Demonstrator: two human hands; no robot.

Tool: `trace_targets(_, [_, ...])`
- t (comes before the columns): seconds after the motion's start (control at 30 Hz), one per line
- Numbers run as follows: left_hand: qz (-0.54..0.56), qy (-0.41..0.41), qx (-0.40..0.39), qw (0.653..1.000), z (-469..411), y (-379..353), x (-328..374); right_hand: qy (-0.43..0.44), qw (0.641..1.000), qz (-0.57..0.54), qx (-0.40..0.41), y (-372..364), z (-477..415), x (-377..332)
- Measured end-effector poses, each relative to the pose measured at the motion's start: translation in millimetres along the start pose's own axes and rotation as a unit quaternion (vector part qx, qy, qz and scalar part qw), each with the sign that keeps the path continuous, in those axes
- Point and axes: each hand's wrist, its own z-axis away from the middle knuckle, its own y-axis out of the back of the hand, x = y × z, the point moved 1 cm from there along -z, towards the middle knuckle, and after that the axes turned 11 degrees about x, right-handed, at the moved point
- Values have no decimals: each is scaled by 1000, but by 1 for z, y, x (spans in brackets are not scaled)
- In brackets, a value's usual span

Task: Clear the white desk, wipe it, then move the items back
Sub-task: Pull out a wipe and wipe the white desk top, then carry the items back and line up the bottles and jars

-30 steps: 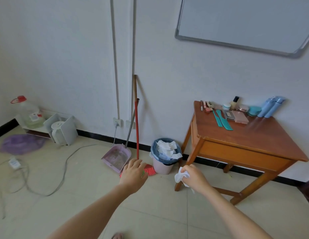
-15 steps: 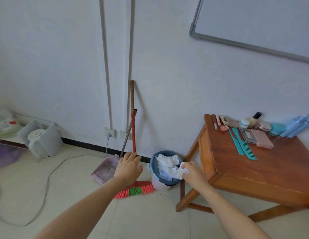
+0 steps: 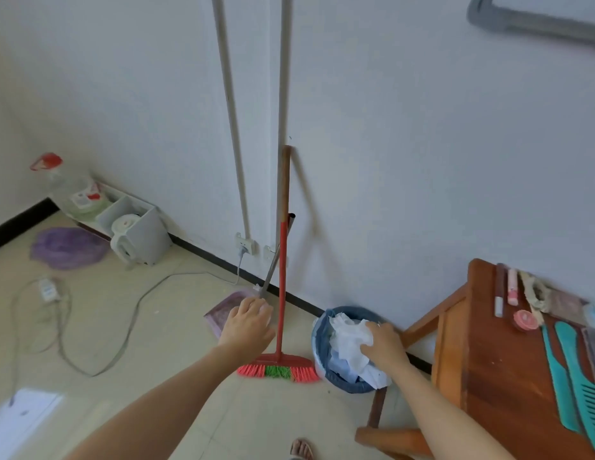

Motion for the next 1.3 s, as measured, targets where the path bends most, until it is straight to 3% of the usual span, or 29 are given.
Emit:
trace_targets(0.1, [1,11,1,1000,-16,-2,18,0,1000,-6,-29,-1,-18,10])
trace_targets(0.43, [8,-20,10,1000,-29,-5,45,-24,998,-61,-14,25,-8,34])
trace_targets(0.93, [51,-149,67,985,18,42,49,-101,986,-27,133,76,122,3])
trace_targets(1.3, [93,-270,51,957,59,49,130,-190,955,-21,226,121,237,33])
